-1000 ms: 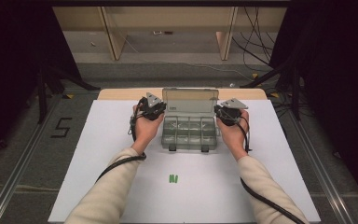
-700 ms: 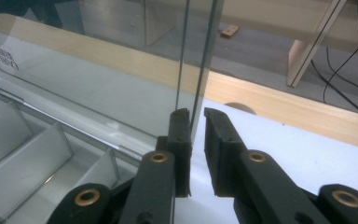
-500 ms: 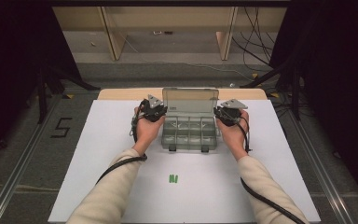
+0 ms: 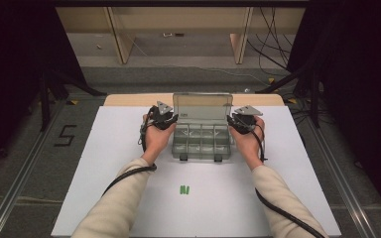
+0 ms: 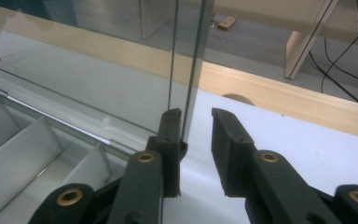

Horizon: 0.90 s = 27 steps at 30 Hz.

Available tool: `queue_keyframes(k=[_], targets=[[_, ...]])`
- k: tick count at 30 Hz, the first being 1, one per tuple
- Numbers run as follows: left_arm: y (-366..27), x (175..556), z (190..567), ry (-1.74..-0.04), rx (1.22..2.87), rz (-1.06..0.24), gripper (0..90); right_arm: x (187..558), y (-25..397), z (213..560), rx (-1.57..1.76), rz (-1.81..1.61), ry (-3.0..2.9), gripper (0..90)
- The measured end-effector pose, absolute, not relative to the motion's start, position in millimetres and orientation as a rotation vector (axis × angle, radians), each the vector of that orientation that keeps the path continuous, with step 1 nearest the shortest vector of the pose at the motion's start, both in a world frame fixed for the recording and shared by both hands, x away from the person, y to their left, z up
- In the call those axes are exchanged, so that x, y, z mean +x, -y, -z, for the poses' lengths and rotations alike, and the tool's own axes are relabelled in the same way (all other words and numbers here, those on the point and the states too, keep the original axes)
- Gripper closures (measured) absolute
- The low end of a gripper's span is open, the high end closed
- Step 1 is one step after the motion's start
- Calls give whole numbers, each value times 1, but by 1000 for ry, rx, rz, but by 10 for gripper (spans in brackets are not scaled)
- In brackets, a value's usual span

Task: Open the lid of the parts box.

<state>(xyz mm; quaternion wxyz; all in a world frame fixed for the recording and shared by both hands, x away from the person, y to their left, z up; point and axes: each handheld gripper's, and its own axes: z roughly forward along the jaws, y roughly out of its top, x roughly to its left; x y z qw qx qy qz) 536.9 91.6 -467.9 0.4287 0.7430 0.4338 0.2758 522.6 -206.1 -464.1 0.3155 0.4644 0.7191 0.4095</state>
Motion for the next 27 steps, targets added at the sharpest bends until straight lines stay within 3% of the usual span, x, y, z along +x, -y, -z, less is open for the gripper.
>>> queue_keyframes(k=[27], targets=[[-96,517,461,-1047,1850,-688,554,528,205,471,1249,-1036,-1896,653]])
